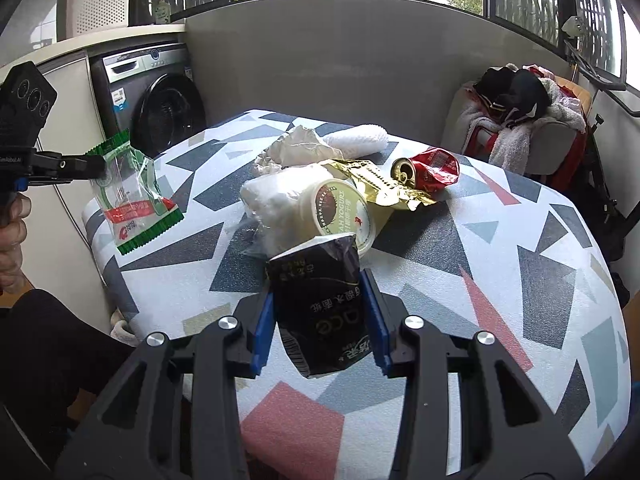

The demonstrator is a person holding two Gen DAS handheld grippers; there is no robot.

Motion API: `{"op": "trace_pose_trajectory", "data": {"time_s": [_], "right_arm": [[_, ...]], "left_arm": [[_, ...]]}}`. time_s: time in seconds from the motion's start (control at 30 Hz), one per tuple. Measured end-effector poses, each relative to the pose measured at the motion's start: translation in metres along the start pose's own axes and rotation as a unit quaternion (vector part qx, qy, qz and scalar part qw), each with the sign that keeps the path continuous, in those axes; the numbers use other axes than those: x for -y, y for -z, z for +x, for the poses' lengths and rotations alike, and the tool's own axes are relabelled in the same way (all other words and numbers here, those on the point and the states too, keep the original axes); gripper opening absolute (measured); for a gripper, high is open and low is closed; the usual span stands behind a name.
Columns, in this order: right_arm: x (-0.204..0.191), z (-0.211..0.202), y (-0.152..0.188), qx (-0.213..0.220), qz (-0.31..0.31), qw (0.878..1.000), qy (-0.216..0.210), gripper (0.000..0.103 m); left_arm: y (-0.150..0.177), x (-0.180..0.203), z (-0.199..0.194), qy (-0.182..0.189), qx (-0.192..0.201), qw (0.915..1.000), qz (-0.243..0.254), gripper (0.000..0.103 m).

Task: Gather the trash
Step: 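Carry the cup and green-printed bag over the brown bin and open both grippers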

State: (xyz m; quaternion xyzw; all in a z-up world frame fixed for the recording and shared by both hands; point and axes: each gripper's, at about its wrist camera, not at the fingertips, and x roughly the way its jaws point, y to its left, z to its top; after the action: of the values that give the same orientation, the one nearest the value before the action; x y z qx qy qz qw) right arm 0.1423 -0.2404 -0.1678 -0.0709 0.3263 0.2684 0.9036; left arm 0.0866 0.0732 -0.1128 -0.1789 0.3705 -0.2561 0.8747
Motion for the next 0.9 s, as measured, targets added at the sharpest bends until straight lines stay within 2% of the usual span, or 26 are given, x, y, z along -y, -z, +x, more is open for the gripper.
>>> {"op": "trace_pose_trajectory", "data": {"time_s": [0.37,0.77,0.8,0.83,0.9], "right_arm": [[-0.035,-0.038,0.026,0.012,0.011,0.999,-0.029,0.042],[-0.057,-0.041,0.06,-0.014,0.018,0.999,-0.045,0.042],[-0.057,-0.041,0.063,-0.016,0.019,0.999,-0.046,0.042],[-0.058,-0.04,0.065,-0.018,0.02,0.999,-0.047,0.042],[-0.06,-0.037,0.069,-0.023,0.022,0.998,-0.049,0.042]], "left_arm": [[0.074,0.026,-0.014,0.021,-0.05,0.9977,0.041,0.004],[0.145,0.024,0.022,0.003,-0.129,0.9895,0.065,0.005],[0.149,0.023,0.026,-0.005,-0.136,0.9884,0.068,0.012],[0.153,0.023,0.03,-0.011,-0.144,0.9871,0.069,0.031],[0.156,0.024,0.033,-0.01,-0.147,0.9864,0.074,0.054]]}}
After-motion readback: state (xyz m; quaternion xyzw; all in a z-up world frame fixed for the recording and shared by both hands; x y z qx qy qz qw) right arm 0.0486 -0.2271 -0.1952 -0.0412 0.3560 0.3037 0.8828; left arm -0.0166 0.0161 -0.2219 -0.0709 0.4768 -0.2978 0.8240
